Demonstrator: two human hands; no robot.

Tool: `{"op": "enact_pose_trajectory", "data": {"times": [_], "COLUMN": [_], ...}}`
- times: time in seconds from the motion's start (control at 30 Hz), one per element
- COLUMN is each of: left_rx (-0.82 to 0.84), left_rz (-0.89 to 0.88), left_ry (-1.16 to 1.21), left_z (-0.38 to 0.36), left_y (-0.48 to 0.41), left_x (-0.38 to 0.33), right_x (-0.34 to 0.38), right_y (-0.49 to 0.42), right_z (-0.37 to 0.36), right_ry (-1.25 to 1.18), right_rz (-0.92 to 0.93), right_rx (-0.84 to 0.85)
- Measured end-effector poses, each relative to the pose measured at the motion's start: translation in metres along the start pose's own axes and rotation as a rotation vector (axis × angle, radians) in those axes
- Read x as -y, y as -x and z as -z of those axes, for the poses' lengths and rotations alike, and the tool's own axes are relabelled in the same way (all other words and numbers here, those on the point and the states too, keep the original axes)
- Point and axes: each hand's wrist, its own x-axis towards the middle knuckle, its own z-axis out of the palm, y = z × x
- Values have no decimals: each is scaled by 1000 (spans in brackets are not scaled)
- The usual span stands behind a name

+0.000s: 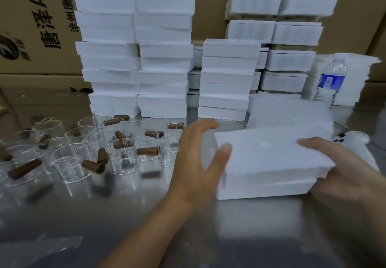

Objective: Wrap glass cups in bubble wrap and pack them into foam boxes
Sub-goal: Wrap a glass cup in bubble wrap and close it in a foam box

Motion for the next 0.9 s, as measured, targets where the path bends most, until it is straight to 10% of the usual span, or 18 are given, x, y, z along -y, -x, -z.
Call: {"op": "enact_pose_trajectory", "data": {"times": [0.17,0.6,0.9], "left_rx": [167,181,-201], "left_rz": [-432,-407,-177], "left_ry": [-508,-647,-438], "left_z": [-21,-7,8], "left_y": [12,13,16], "left_x": [3,6,-10], "right_x": [-6,-16,-20], "right_y": [-2,-10,-26], "right_z": [-7,-15,-11], "right_ry": [66,79,370], "right_rz": [5,174,354], "right_rx": [-17,61,-112]}}
